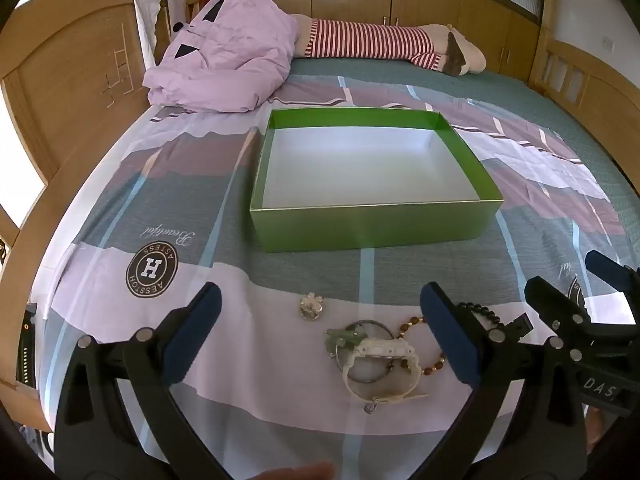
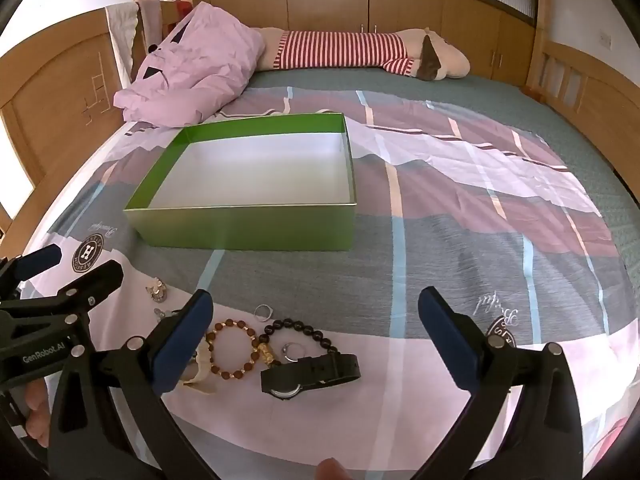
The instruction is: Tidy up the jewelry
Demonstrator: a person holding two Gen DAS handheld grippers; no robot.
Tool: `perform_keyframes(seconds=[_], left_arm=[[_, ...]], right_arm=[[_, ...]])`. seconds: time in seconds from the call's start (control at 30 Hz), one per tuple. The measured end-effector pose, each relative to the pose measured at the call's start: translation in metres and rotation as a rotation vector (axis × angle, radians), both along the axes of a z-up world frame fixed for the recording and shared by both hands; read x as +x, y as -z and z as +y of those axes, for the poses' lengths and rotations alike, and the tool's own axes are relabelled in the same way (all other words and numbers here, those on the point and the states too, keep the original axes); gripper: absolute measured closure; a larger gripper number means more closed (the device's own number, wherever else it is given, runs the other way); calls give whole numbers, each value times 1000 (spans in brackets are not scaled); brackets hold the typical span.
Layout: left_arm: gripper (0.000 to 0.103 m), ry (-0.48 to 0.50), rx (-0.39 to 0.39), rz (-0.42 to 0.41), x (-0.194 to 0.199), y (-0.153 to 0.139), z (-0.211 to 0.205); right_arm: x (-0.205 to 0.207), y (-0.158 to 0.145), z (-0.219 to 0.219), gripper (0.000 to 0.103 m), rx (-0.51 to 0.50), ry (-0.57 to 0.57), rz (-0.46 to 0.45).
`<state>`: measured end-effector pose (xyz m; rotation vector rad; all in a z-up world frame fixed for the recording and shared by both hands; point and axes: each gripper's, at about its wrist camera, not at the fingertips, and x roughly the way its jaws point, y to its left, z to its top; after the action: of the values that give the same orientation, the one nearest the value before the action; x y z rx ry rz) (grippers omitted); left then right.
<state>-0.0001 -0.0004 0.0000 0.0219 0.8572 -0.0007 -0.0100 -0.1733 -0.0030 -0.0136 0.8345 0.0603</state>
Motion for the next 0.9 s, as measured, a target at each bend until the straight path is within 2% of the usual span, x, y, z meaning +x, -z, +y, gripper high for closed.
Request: perform_keyframes(seconds=[0.9], left_arm=[[2, 0, -2, 1, 0, 0, 0]], right_arm=[[-3, -6, 3, 1, 6, -8, -5]])
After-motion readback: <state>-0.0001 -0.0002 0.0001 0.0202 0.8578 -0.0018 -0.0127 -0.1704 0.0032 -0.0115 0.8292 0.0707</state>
